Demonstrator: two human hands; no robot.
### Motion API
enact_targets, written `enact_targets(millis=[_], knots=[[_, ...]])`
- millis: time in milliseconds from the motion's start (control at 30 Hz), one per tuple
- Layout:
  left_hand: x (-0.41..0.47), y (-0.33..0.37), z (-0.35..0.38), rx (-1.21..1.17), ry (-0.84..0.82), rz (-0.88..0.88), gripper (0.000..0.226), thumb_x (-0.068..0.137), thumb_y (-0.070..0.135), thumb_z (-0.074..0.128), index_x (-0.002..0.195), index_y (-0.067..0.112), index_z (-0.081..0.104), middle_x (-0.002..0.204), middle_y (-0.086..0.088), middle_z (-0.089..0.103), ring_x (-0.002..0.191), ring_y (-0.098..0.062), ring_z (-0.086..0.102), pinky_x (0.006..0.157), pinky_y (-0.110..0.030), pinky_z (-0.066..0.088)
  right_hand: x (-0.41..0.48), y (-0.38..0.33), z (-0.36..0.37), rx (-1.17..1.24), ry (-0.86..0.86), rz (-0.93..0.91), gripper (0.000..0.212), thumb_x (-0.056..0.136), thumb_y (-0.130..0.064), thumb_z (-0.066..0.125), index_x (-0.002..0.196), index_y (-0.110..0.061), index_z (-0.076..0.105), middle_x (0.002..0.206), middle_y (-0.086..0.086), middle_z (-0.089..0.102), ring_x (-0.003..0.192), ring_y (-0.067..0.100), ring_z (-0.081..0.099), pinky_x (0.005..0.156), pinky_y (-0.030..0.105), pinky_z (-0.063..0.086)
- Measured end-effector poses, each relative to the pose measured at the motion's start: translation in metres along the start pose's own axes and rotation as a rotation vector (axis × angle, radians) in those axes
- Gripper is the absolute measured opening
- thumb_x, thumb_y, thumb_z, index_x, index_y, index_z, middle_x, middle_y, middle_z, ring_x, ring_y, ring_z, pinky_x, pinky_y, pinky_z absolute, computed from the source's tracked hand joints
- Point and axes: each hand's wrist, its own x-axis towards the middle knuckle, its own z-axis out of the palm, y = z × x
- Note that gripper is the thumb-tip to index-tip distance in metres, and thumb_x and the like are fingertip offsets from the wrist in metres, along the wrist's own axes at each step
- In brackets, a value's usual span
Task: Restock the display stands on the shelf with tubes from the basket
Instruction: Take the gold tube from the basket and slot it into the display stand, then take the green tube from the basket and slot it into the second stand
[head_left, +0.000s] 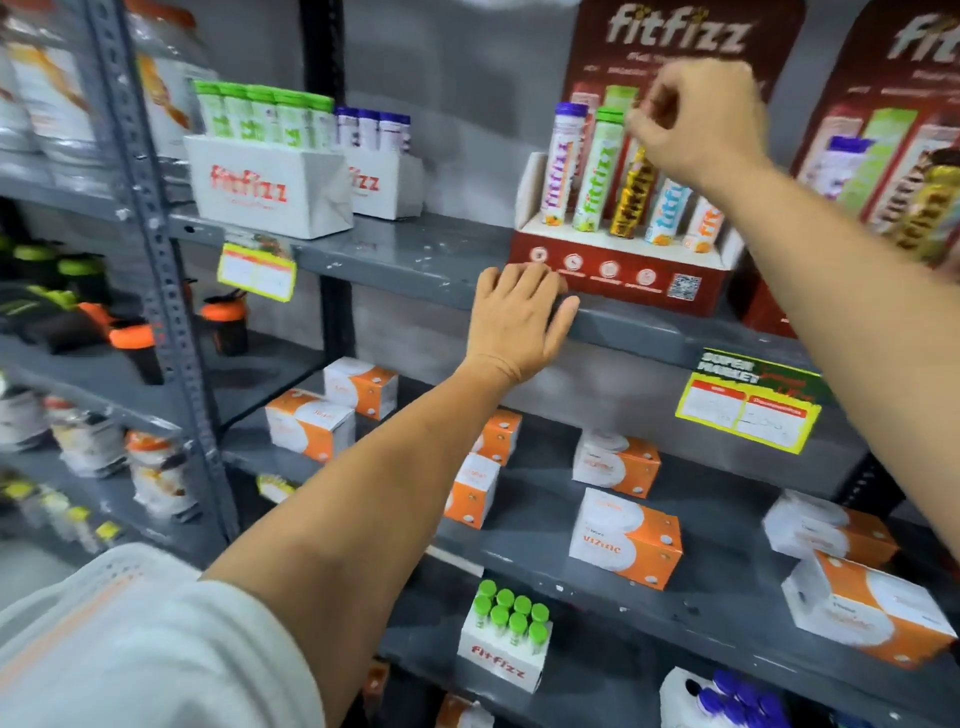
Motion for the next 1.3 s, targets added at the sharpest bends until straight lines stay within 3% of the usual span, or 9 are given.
enact_targets(millis=[133,267,433,567,700,900,1000,1133,1300], knots=[[-0.051,-0.03,-0.025,0.1,0.0,-0.064,0.042,0.093,0.031,0.044,0.123,0.009,0.062,0.123,-0.006,0.062,0.115,-0.026,0.054,0.106,-0.048,0.031,-0.042,-0.029,0.024,-0.035,-0.131,-0.022,0.029,0.087,-0.039,0.055,0.075,-0.014,0.061,0.092,0.022,0.067,0.092,0.041,0.062,0.072,0.04,0.047],[-0.102,-0.058,-0.068,0.181,-0.098,-0.126,0.04,0.09,0.033,0.045,0.112,0.007,0.066,0.118,-0.009,0.064,0.106,-0.029,0.058,0.099,-0.049,0.037,-0.088,-0.074,0.068,0.01,-0.204,-0.112,0.038,0.087,-0.039,0.051,0.078,-0.006,0.067,0.082,0.027,0.065,0.081,0.046,0.061,0.065,0.039,0.043],[-0.187,-0.106,-0.141,0.354,-0.218,-0.219,0.029,0.088,0.031,0.05,0.099,0.009,0.066,0.105,-0.007,0.065,0.092,-0.029,0.058,0.081,-0.042,0.04,-0.149,-0.154,0.118,0.153,-0.301,-0.132,0.032,0.089,-0.035,0.054,0.081,-0.006,0.065,0.087,0.028,0.065,0.083,0.046,0.063,0.07,0.041,0.046],[-0.268,-0.136,-0.211,0.519,-0.304,-0.42,0.025,0.088,0.03,0.051,0.095,0.009,0.064,0.097,-0.008,0.063,0.09,-0.03,0.056,0.079,-0.041,0.041,-0.203,-0.223,0.158,0.284,-0.48,-0.151,0.027,0.087,-0.031,0.056,0.083,-0.006,0.066,0.088,0.028,0.066,0.084,0.046,0.063,0.073,0.043,0.049],[-0.356,-0.144,-0.27,0.604,-0.436,-0.665,0.029,0.09,0.032,0.044,0.098,0.011,0.062,0.097,-0.008,0.061,0.09,-0.032,0.056,0.079,-0.042,0.04,-0.267,-0.289,0.188,0.407,-0.648,-0.288,0.027,0.089,-0.028,0.054,0.081,-0.005,0.066,0.088,0.026,0.067,0.085,0.044,0.062,0.067,0.042,0.045],[-0.455,-0.135,-0.318,0.682,-0.658,-0.894,0.038,0.087,0.038,0.04,0.099,0.01,0.062,0.099,-0.01,0.062,0.091,-0.032,0.058,0.077,-0.042,0.037,-0.359,-0.366,0.21,0.467,-0.871,-0.382,0.027,0.089,-0.034,0.054,0.082,-0.011,0.064,0.092,0.019,0.07,0.089,0.039,0.065,0.068,0.036,0.047],[-0.481,-0.132,-0.32,0.635,-0.79,-1.047,0.049,0.087,0.045,0.033,0.108,0.009,0.061,0.108,-0.009,0.061,0.099,-0.032,0.057,0.082,-0.043,0.04,-0.407,-0.397,0.219,0.505,-0.999,-0.434,0.022,0.089,-0.033,0.053,0.087,-0.013,0.063,0.094,0.016,0.07,0.091,0.037,0.065,0.067,0.034,0.043],[-0.503,-0.13,-0.311,0.549,-0.869,-1.074,0.053,0.09,0.044,0.032,0.114,0.005,0.059,0.116,-0.012,0.06,0.108,-0.033,0.056,0.09,-0.045,0.041,-0.469,-0.418,0.236,0.518,-1.161,-0.531,0.023,0.092,-0.036,0.054,0.101,-0.015,0.057,0.1,0.011,0.068,0.093,0.033,0.063,0.064,0.032,0.04],[-0.528,-0.131,-0.306,0.477,-0.844,-1.086,0.06,0.096,0.038,0.028,0.127,-0.005,0.057,0.136,-0.021,0.053,0.134,-0.036,0.041,0.113,-0.05,0.028,-0.505,-0.428,0.258,0.581,-1.416,-0.577,0.033,0.097,-0.033,0.045,0.128,-0.022,0.05,0.118,0.014,0.057,0.108,0.035,0.056,0.085,0.043,0.05]])
